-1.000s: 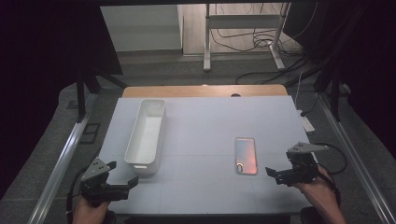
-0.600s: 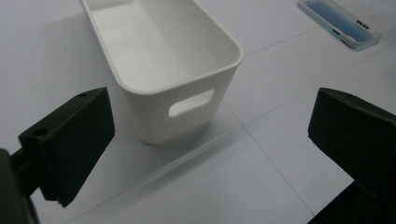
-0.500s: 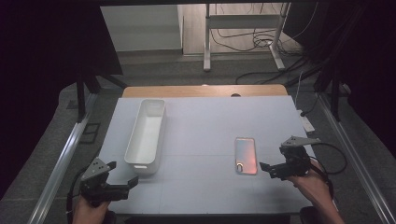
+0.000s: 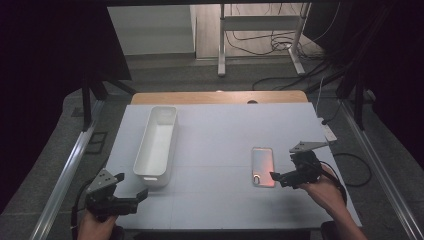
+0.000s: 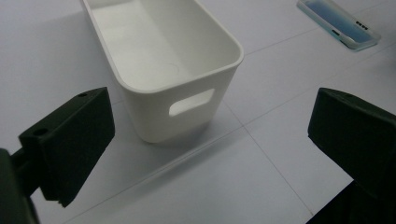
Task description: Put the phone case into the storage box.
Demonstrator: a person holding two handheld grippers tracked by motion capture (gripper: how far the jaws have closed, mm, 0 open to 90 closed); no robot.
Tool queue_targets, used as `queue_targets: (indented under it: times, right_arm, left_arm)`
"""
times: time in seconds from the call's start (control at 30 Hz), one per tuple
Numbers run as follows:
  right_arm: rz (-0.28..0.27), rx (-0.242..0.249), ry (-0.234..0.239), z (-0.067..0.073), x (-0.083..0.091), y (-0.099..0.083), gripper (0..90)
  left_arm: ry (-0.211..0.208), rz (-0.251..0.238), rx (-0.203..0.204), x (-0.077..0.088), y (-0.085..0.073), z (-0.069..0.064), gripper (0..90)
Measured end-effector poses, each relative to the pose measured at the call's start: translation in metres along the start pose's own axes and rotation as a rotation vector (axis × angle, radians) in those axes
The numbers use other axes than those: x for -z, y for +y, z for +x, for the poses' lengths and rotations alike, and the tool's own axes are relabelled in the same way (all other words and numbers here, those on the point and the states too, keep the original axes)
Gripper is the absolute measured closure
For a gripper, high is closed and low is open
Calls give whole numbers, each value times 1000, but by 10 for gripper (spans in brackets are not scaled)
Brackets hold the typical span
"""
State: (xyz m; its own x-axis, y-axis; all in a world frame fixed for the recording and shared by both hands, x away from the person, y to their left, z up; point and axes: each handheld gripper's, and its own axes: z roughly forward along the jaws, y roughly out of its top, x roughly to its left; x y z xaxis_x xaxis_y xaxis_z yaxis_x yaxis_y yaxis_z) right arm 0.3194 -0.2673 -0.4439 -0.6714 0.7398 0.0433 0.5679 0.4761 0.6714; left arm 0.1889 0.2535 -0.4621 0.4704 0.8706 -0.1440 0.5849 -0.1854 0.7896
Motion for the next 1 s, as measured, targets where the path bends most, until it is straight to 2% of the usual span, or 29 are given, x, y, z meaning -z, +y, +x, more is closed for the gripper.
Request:
queue_targets:
  times: [0.27, 0.7, 1.0]
  right_arm:
    - [15, 29, 4, 0, -11, 7, 0]
    - [31, 20, 25, -2, -24, 19, 0]
    - [33, 19, 12, -6, -34, 27, 0]
  left_arm:
    - [-1, 1, -1, 0, 0, 0, 14]
    - [-1, 3, 0, 0, 0, 0, 15]
    - [-1, 1, 1, 0, 0, 0, 15]
